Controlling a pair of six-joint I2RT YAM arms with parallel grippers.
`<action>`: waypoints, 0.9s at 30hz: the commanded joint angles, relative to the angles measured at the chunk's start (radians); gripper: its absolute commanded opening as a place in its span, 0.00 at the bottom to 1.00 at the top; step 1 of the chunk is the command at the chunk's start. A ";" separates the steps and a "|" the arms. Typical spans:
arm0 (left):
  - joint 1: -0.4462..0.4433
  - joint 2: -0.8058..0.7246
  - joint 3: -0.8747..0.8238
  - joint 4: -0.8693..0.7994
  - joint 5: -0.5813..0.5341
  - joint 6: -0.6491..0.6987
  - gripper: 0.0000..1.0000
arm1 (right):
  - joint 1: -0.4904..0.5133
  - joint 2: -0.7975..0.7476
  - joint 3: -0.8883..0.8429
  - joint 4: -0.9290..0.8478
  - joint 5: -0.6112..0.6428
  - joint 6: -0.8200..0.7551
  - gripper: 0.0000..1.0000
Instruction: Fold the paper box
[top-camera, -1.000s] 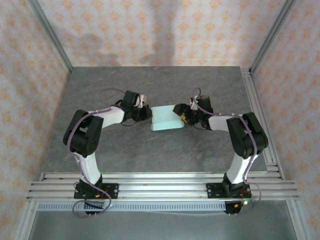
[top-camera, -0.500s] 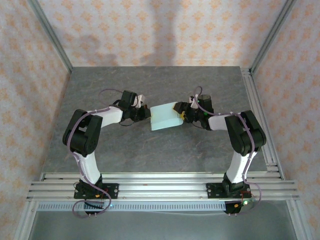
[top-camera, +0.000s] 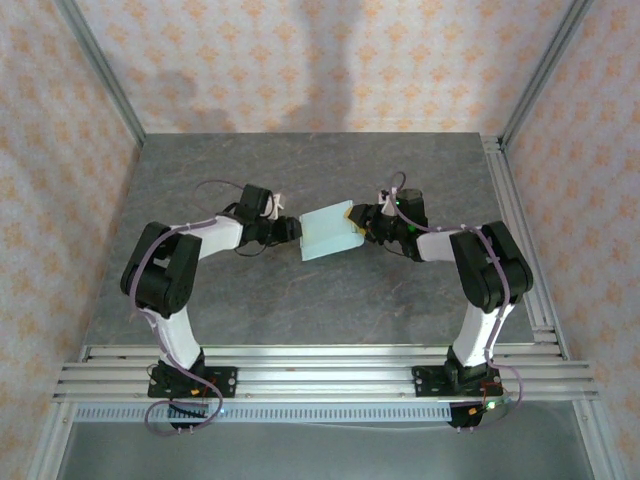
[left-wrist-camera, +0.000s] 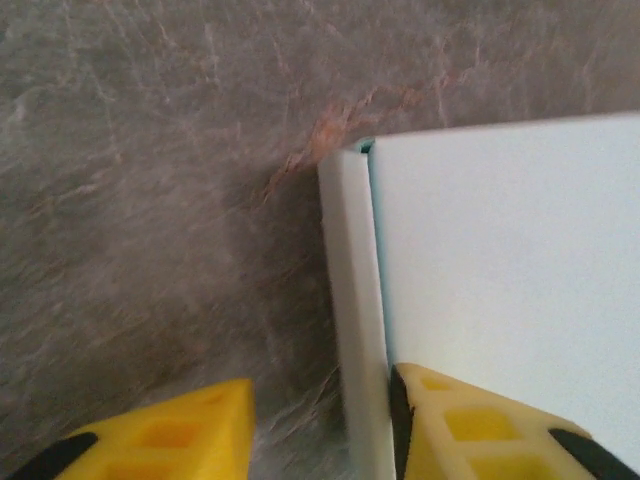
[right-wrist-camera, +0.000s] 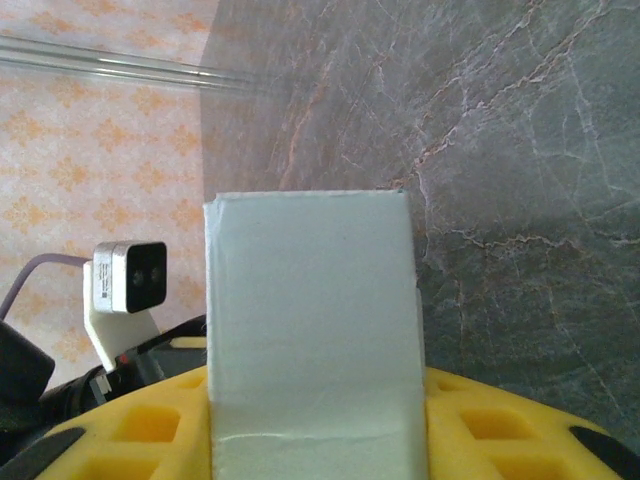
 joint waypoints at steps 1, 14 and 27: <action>-0.024 -0.103 -0.049 0.010 -0.114 0.053 0.52 | -0.001 -0.051 -0.003 -0.041 0.049 -0.023 0.39; -0.359 -0.377 -0.195 0.171 -0.721 0.530 1.00 | -0.009 -0.138 0.023 -0.119 0.053 0.014 0.38; -0.627 -0.224 -0.301 0.602 -1.181 1.137 1.00 | -0.029 -0.243 0.021 -0.191 0.015 0.122 0.37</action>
